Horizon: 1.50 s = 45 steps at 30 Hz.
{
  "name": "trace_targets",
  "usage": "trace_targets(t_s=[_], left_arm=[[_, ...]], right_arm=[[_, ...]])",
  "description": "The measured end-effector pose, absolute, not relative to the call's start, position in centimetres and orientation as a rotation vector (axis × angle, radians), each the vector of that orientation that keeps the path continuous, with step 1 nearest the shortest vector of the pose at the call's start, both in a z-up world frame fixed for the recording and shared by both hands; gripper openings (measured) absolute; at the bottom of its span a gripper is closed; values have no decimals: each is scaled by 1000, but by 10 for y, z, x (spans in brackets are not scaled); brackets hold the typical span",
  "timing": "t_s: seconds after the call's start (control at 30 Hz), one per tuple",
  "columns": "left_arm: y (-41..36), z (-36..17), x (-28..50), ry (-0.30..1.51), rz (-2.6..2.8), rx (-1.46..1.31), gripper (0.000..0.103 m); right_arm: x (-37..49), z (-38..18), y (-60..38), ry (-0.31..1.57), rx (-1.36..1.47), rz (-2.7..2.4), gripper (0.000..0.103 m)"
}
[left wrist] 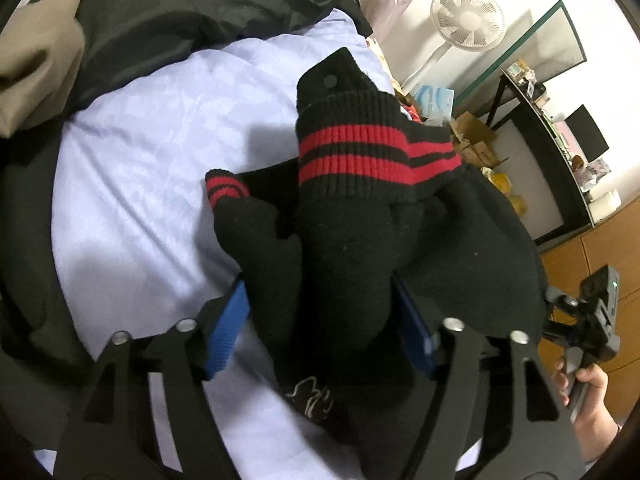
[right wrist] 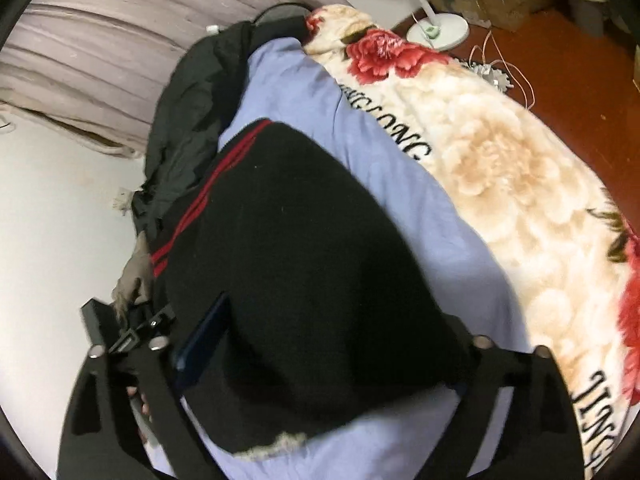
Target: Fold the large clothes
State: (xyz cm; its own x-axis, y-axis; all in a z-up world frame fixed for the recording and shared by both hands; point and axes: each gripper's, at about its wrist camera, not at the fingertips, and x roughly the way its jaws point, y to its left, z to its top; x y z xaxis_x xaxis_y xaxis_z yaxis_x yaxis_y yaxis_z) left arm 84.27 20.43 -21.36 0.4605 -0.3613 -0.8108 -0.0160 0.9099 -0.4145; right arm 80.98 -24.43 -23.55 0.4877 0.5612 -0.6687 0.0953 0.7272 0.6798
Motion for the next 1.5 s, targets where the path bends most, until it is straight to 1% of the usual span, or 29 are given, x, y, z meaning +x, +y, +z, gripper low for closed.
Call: trace_targets(t_s=[0.07, 0.1, 0.13, 0.2, 0.3, 0.4, 0.5, 0.67, 0.77, 0.83, 1.0, 1.17, 1.5], left_arm=[[214, -206, 834, 1056, -211, -398, 77], [215, -203, 827, 1048, -213, -406, 77], [215, -196, 813, 1032, -221, -416, 77], [213, -187, 790, 1042, -251, -411, 77], [203, -170, 733, 1059, -267, -314, 86], [191, -151, 674, 1039, -274, -263, 93], [175, -134, 626, 976, -284, -245, 93], [126, -117, 577, 863, -216, -82, 93], [103, -124, 578, 855, -196, -7, 93], [95, -125, 582, 836, -205, -21, 93], [88, -117, 589, 805, -173, -52, 93], [86, -113, 597, 809, -147, -44, 93], [77, -111, 605, 807, -140, 15, 93]], right_arm=[[785, -218, -265, 999, 701, 275, 90], [770, -207, -269, 980, 639, 241, 90], [748, -193, -268, 952, 549, 193, 90], [695, -175, -258, 928, 480, 156, 90], [626, -168, -231, 969, 426, 185, 90], [582, -165, -197, 984, 382, 232, 90], [556, -167, -166, 1012, 422, 265, 90], [564, -162, -139, 960, 351, 254, 90], [580, -153, -128, 888, 266, 270, 90], [591, -151, -124, 869, 212, 283, 90], [597, -156, -124, 892, 197, 292, 90], [591, -145, -123, 836, 187, 301, 90], [597, -137, -123, 828, 200, 303, 90]])
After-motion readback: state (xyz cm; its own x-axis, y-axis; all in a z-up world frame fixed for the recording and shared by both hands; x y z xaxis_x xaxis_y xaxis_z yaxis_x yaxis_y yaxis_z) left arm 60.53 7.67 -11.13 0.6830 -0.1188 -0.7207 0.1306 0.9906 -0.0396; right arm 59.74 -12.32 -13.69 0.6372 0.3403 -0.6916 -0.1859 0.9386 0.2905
